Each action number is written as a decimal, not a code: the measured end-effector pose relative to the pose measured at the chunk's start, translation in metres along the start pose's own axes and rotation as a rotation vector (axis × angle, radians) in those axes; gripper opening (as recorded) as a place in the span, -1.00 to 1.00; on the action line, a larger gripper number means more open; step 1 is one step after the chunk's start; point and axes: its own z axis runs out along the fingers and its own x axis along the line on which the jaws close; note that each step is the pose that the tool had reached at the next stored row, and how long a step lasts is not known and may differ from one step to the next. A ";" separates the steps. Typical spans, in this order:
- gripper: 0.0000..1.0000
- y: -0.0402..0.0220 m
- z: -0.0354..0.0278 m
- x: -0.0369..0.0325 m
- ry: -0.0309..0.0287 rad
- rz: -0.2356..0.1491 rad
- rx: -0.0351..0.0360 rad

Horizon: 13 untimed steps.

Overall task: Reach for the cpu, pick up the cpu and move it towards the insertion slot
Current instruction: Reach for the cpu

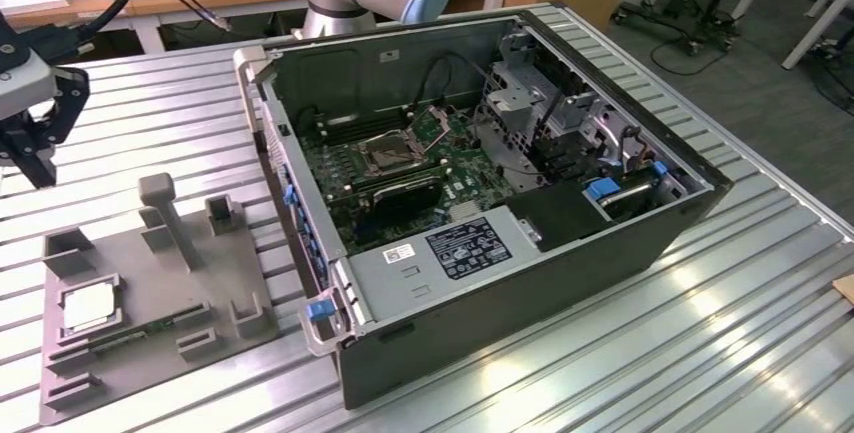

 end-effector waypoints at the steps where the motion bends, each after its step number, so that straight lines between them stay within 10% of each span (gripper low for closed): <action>1: -0.79 0.0000 0.0004 0.0003 0.0000 0.000 0.0000; 13: -0.79 0.0000 0.0032 0.0042 -0.0001 0.000 -0.0001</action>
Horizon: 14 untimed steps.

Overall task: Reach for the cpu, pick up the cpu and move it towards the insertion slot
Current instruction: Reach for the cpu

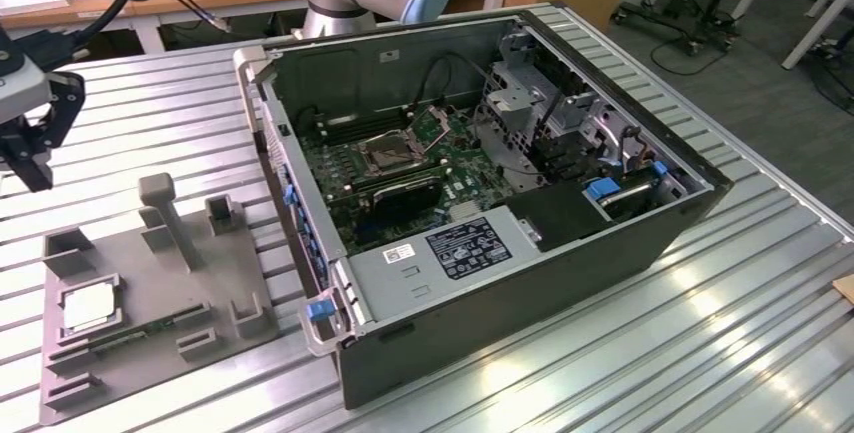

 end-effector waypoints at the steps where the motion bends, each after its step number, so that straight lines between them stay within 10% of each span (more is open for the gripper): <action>1: -0.79 0.0000 0.0002 0.0003 -0.0001 0.000 0.0000; 14: -0.79 -0.0001 0.0010 0.0027 -0.0005 0.000 0.0000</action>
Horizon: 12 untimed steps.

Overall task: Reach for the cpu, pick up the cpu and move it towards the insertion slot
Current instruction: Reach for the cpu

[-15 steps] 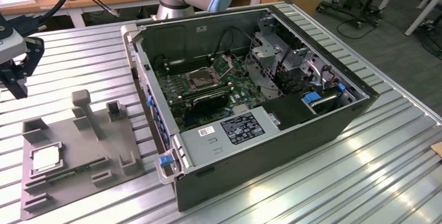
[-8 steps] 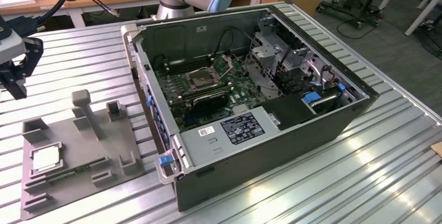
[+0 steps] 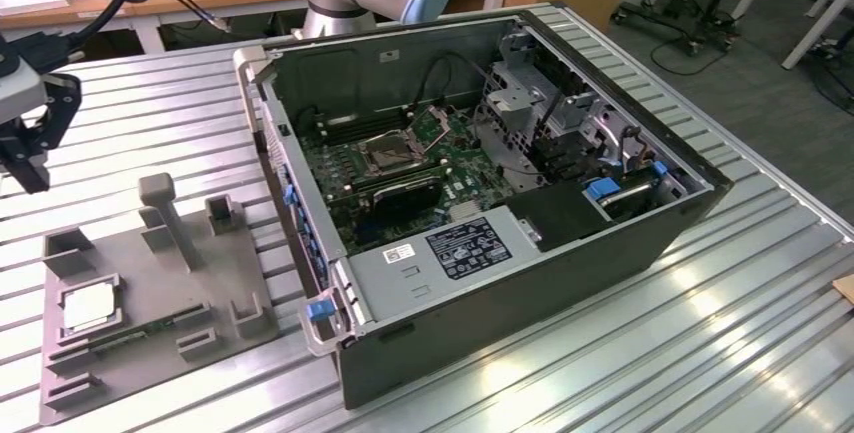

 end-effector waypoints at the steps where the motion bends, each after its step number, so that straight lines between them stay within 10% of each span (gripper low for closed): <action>1: -0.79 0.0000 0.0000 0.0002 0.0000 0.000 0.0000; 12: -0.79 -0.0001 0.0008 0.0024 0.0000 0.000 0.0000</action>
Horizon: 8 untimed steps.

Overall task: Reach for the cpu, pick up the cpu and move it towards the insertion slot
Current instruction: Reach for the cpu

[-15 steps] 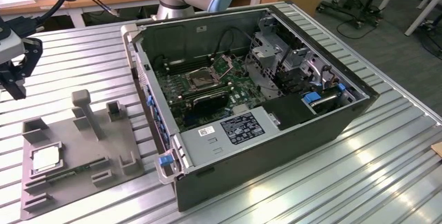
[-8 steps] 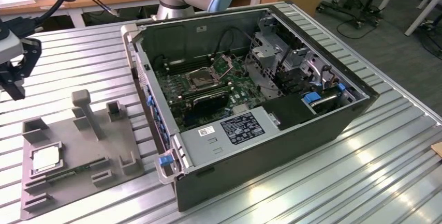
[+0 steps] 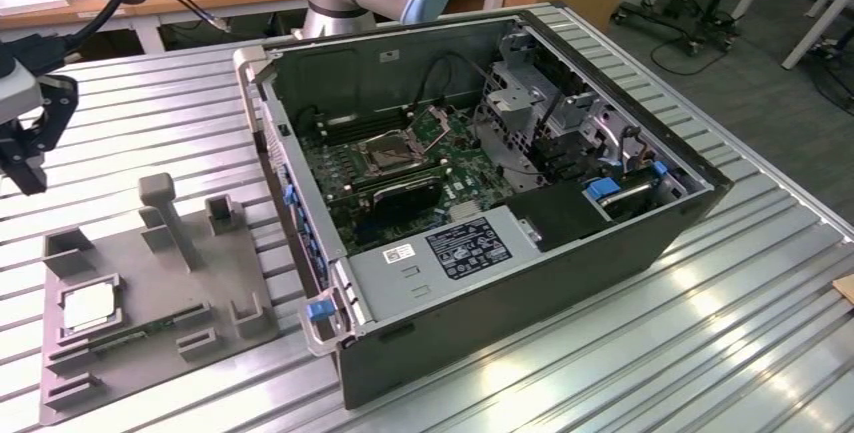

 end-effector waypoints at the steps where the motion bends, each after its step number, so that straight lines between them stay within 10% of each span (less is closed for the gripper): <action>1: -0.79 0.0000 0.0000 0.0002 0.0001 0.000 0.0001; 8: -0.79 -0.0002 0.0018 0.0006 0.0000 0.000 -0.0002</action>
